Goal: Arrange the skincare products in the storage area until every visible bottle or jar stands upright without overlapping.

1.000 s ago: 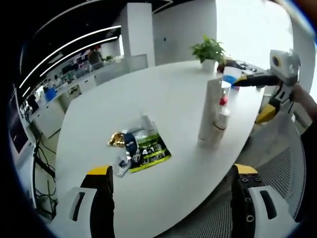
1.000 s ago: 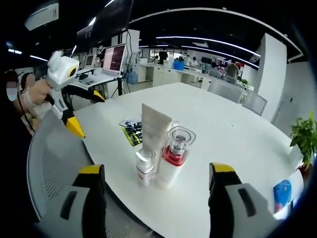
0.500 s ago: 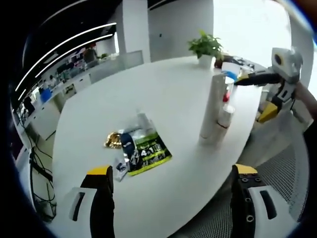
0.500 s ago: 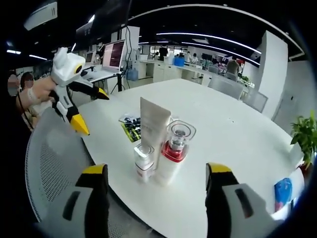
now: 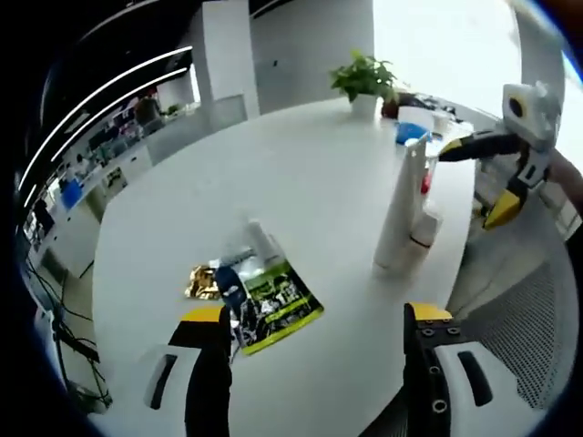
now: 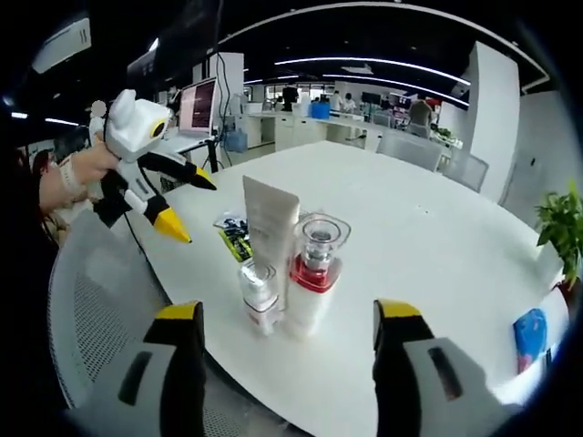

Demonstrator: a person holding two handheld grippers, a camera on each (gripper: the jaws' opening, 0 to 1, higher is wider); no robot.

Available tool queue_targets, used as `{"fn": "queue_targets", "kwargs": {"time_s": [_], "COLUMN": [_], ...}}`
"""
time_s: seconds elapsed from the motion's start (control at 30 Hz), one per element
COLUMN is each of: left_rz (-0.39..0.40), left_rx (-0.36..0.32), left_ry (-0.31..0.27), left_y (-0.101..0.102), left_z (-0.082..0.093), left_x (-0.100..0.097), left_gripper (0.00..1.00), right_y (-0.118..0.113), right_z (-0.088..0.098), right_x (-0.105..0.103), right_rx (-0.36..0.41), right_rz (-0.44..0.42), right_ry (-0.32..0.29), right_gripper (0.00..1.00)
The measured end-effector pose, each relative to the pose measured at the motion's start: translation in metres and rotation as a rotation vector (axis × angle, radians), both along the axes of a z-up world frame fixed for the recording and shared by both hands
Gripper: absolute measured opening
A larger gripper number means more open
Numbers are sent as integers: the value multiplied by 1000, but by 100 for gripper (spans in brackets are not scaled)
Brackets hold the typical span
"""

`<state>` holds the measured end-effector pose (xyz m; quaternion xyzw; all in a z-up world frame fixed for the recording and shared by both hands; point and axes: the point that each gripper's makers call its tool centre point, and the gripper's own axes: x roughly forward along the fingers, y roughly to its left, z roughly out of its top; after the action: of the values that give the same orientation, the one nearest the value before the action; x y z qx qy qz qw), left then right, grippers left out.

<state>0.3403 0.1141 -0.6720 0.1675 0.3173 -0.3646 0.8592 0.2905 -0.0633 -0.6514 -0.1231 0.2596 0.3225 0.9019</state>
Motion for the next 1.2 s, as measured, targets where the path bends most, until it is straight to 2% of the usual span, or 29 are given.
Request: {"fn": "queue_targets", "kwargs": {"time_s": [0.1, 0.2, 0.27, 0.33, 0.4, 0.67, 0.73, 0.83, 0.93, 1.07, 1.2], "left_rz": [-31, -52, -59, -89, -101, -125, -149, -157, -136, -57, -52], "left_rx": [-10, -2, 9, 5, 1, 20, 40, 43, 52, 9, 54], "left_ry": [-19, -28, -26, -23, -21, 15, 50, 61, 77, 133, 150], "left_y": [-7, -12, -14, -19, -23, -34, -35, -39, -37, -34, -31], "left_z": [4, 4, 2, 0, -2, -15, -21, -26, -30, -35, -43], "left_x": [7, 15, 21, 24, 30, 50, 48, 53, 63, 83, 97], "left_gripper": [58, 56, 52, 41, 35, 38, 35, 35, 34, 32, 32], "right_y": [-1, -1, -3, -3, -3, -2, -2, -3, -3, -4, -6], "right_z": [-2, -5, -8, -9, -9, -12, -14, -15, -16, -17, -18], "right_x": [0, 0, 1, 2, 2, 2, 2, 1, 0, -1, -1], "right_rx": [2, 0, -16, -23, -18, -18, -19, -18, -13, -5, -1], "right_rz": [-3, -3, -4, 0, 0, 11, 14, 13, 11, 8, 3], "right_ry": [6, 13, 19, 20, 22, 34, 38, 41, 46, 52, 58], "right_gripper": [76, 75, 75, 75, 75, 73, 72, 72, 71, 71, 70]}}
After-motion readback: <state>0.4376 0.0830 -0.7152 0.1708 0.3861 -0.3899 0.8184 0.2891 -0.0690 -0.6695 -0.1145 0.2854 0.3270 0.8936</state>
